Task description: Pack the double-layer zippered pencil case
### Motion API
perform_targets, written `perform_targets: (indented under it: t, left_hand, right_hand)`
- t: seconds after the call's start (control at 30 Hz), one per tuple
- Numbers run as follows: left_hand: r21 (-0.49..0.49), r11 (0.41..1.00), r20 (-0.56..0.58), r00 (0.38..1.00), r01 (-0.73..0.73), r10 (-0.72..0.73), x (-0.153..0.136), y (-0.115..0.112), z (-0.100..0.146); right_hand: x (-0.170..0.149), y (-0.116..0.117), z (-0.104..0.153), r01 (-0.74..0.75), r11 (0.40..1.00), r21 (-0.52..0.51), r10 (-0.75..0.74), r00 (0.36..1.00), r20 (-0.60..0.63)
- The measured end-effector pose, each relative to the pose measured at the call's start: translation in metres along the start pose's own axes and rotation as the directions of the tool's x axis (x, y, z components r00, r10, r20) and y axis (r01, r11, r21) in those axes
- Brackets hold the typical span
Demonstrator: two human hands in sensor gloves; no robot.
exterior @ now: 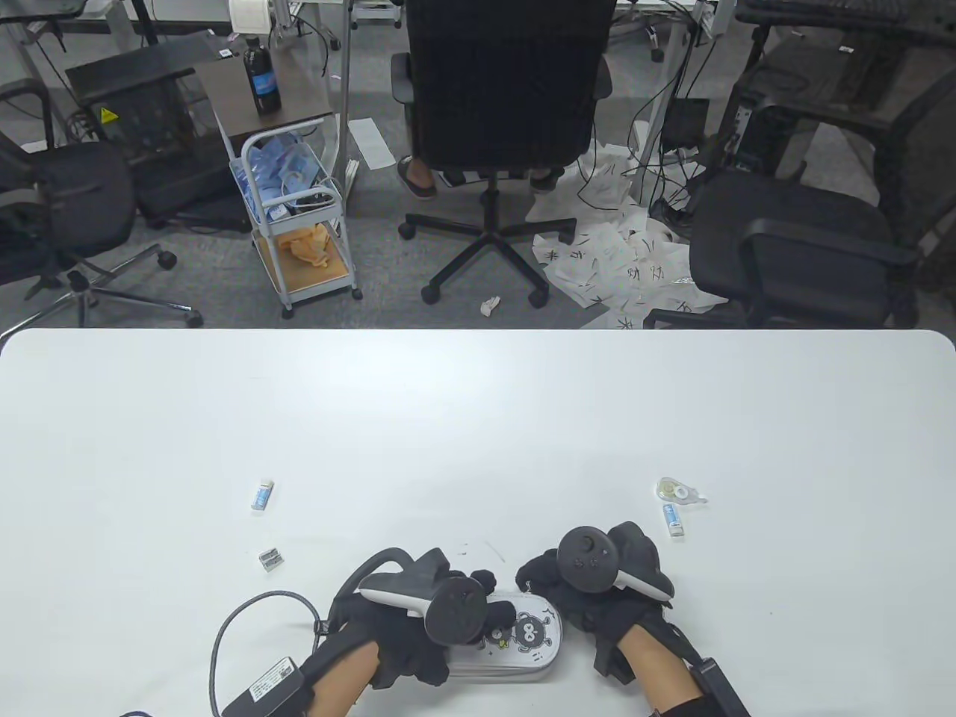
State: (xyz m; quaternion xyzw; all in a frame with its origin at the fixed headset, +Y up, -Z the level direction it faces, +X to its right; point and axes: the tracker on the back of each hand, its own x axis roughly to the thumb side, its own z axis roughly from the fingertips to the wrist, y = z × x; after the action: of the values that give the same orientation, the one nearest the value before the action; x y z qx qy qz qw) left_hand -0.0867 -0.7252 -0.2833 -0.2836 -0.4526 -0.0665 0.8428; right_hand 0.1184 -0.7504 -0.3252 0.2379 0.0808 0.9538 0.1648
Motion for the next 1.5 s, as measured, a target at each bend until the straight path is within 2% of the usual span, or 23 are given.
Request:
perform_targets:
  t: [0.17, 0.23, 0.37, 0.4, 0.5, 0.57, 0.63, 0.7, 0.77, 0.87, 0.97, 1.07, 1.13, 1.17, 1.23, 1.27, 1.3, 1.37, 1.43, 1.5]
  left_hand:
    - [-0.003, 1.000, 0.003, 1.000, -0.012, 0.012, -0.001, 0.003, -0.002]
    - [-0.004, 0.998, 0.005, 0.998, -0.061, 0.061, -0.004, 0.007, 0.001]
    - [0.013, 0.979, -0.025, 0.978, -0.205, 0.205, -0.018, 0.025, 0.013]
    - [0.023, 0.974, -0.036, 0.973, -0.227, 0.227, -0.021, 0.029, 0.017]
    - [0.145, 0.948, -0.040, 0.956, -0.282, 0.291, -0.035, 0.048, 0.033]
    - [0.247, 0.927, -0.081, 0.947, -0.283, 0.311, -0.044, 0.058, 0.038]
    - [0.321, 0.933, -0.172, 0.959, -0.162, 0.225, -0.053, 0.063, 0.034]
    - [0.313, 0.950, -0.297, 0.949, -0.009, 0.107, -0.060, 0.061, 0.024]
    - [0.264, 0.963, -0.365, 0.929, 0.047, 0.055, -0.065, 0.050, 0.009]
    - [0.202, 0.979, -0.372, 0.925, -0.004, 0.080, -0.069, 0.030, -0.008]
    - [0.161, 0.986, -0.371, 0.923, -0.048, 0.106, -0.074, 0.013, -0.014]
    - [0.250, 0.962, -0.345, 0.919, -0.107, 0.192, -0.081, 0.013, -0.002]
    - [0.350, 0.924, -0.329, 0.904, -0.151, 0.272, -0.094, 0.021, 0.018]
    - [0.426, 0.886, -0.330, 0.880, -0.185, 0.342, -0.105, 0.025, 0.034]
    - [0.489, 0.847, -0.362, 0.835, -0.209, 0.415, -0.120, 0.027, 0.061]
    - [0.496, 0.846, -0.407, 0.809, -0.196, 0.425, -0.129, 0.025, 0.077]
    - [0.490, 0.852, -0.444, 0.790, -0.182, 0.424, -0.134, 0.023, 0.086]
    - [0.444, 0.884, -0.582, 0.704, -0.146, 0.408, -0.149, 0.007, 0.108]
    - [0.404, 0.902, -0.676, 0.613, -0.156, 0.409, -0.162, -0.017, 0.120]
    - [0.391, 0.906, -0.726, 0.550, -0.165, 0.413, -0.170, -0.037, 0.124]
  right_hand:
    - [-0.004, -0.002, 0.001, -0.003, 1.000, -0.022, 0.003, 1.000, -0.016]
    - [-0.004, -0.007, 0.003, -0.023, 0.998, -0.056, 0.021, 0.999, -0.028]
    - [-0.006, -0.021, 0.014, -0.108, 0.957, -0.269, 0.078, 0.990, -0.119]
    - [-0.007, -0.023, 0.016, -0.126, 0.948, -0.293, 0.090, 0.987, -0.132]
    - [-0.015, -0.027, 0.022, -0.253, 0.902, -0.350, 0.186, 0.959, -0.215]
    - [-0.020, -0.026, 0.023, -0.287, 0.895, -0.340, 0.213, 0.947, -0.240]
    - [-0.025, -0.022, 0.021, -0.276, 0.913, -0.301, 0.207, 0.948, -0.242]
    - [-0.028, -0.020, 0.020, -0.287, 0.909, -0.303, 0.212, 0.942, -0.259]
    - [-0.029, -0.018, 0.019, -0.290, 0.918, -0.270, 0.221, 0.940, -0.258]
    - [-0.030, -0.014, 0.017, -0.261, 0.939, -0.226, 0.202, 0.946, -0.253]
    - [-0.030, -0.013, 0.015, -0.251, 0.946, -0.204, 0.196, 0.947, -0.255]
    - [-0.032, -0.012, 0.014, -0.237, 0.953, -0.186, 0.183, 0.946, -0.267]
    - [-0.034, -0.011, 0.014, -0.232, 0.957, -0.177, 0.174, 0.941, -0.291]
    - [-0.035, -0.012, 0.013, -0.223, 0.960, -0.170, 0.168, 0.943, -0.289]
    - [-0.036, -0.013, 0.014, -0.215, 0.961, -0.174, 0.156, 0.941, -0.300]
    - [-0.037, -0.013, 0.014, -0.210, 0.962, -0.176, 0.151, 0.942, -0.300]
    - [-0.038, -0.014, 0.014, -0.207, 0.963, -0.175, 0.148, 0.942, -0.302]
    - [-0.040, -0.013, 0.015, -0.202, 0.965, -0.166, 0.143, 0.940, -0.309]
    - [-0.041, -0.012, 0.015, -0.203, 0.968, -0.149, 0.148, 0.937, -0.317]
    - [-0.041, -0.012, 0.015, -0.207, 0.969, -0.138, 0.155, 0.935, -0.318]
